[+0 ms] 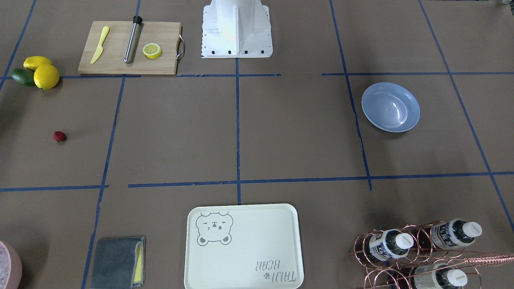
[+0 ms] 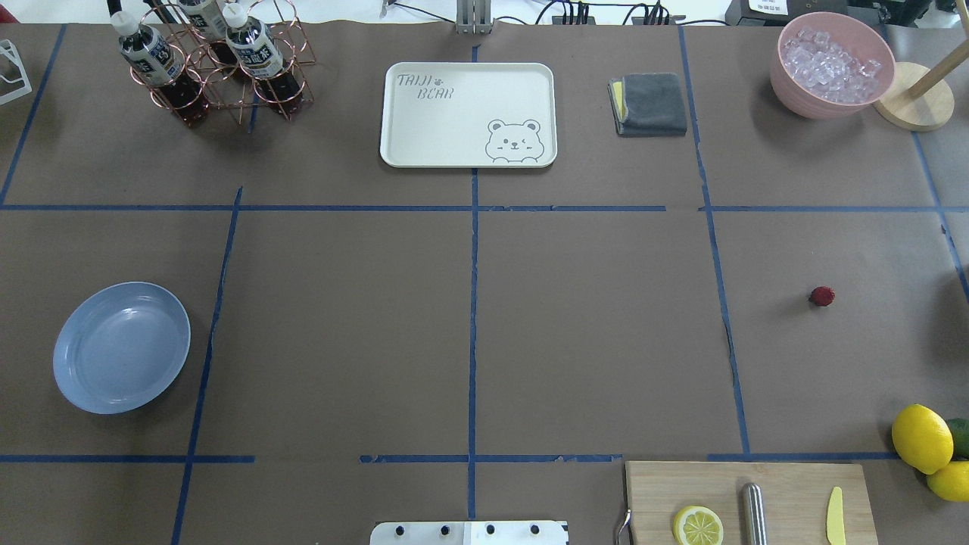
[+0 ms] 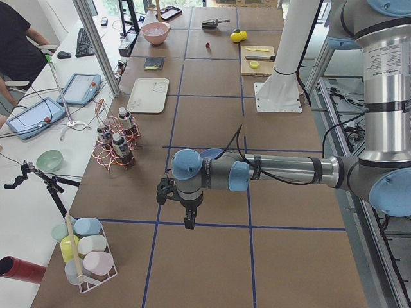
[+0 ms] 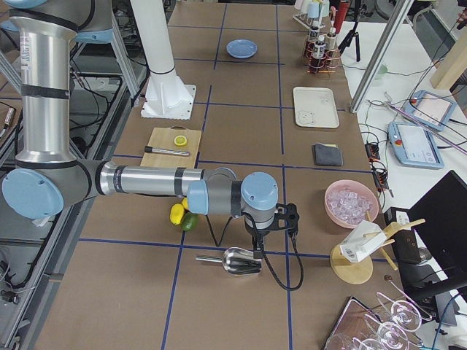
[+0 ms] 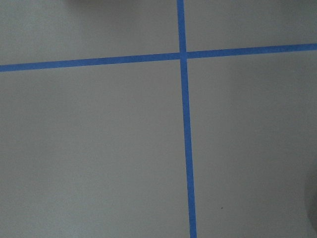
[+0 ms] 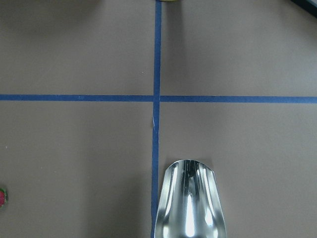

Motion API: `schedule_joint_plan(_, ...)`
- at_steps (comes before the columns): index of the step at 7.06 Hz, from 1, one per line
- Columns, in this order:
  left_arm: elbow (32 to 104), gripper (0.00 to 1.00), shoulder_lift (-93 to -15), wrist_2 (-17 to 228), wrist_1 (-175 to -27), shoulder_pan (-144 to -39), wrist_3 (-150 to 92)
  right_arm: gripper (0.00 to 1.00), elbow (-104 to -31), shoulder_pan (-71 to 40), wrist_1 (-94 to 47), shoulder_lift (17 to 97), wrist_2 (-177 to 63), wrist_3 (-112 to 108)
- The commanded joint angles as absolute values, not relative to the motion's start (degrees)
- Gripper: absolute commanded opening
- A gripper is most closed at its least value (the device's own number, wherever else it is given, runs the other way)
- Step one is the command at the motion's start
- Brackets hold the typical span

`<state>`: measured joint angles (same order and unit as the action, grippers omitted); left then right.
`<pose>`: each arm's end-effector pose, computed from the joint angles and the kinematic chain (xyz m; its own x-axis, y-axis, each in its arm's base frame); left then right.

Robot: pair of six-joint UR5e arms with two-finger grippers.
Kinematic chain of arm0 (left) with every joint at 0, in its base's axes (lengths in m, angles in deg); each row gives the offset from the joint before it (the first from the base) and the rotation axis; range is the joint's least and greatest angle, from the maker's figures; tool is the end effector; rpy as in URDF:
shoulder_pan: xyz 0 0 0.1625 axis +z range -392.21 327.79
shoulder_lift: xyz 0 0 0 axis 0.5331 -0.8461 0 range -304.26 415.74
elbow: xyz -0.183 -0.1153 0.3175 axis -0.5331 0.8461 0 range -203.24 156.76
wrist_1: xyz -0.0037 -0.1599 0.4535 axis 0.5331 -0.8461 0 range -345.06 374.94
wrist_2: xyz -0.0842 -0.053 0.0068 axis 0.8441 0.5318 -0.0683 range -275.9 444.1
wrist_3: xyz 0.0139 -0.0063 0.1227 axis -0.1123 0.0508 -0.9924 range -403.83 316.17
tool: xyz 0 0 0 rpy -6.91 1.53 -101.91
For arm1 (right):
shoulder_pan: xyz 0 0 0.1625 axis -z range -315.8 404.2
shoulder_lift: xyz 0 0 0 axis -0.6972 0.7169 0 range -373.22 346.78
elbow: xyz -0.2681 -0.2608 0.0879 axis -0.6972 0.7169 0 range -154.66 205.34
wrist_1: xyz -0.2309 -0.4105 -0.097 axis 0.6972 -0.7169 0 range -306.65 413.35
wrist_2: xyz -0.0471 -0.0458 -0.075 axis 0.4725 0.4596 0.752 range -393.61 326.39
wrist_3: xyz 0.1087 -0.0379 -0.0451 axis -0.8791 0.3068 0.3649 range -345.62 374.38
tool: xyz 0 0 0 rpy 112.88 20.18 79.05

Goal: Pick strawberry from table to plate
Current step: 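Move the left gripper down toward the rim of the light blue plate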

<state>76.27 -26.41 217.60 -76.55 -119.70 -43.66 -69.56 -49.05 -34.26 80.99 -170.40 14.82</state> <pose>-0.0256 -0.5154 0.6138 0.7231 0.0667 -0.6875 -0.0417 0.9977 0.0529 0.0737 -0.5345 0.6193 0.6863 -0.0078 0.7273 -0.0515 0.9969 0.0592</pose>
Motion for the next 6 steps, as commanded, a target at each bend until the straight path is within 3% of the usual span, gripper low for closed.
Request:
schedule_joint_plan(1,76.3,1.00,-26.5,217.6,-76.6,-119.7,-43.7,1.00,-69.5,-49.0,-33.9,80.9,-170.5,14.8)
schedule_joint_plan(4,75.6,1.00,-27.0,217.6,-89.4,-115.8,-41.4,1.00,-70.0,-48.8,-33.9,80.3,-171.9,14.7)
schedule_joint_plan(6,75.2,1.00,-25.8,217.5,-97.6,-109.3,-27.0,1.00,-70.6,-48.6,-33.0,78.5,-173.9,14.4)
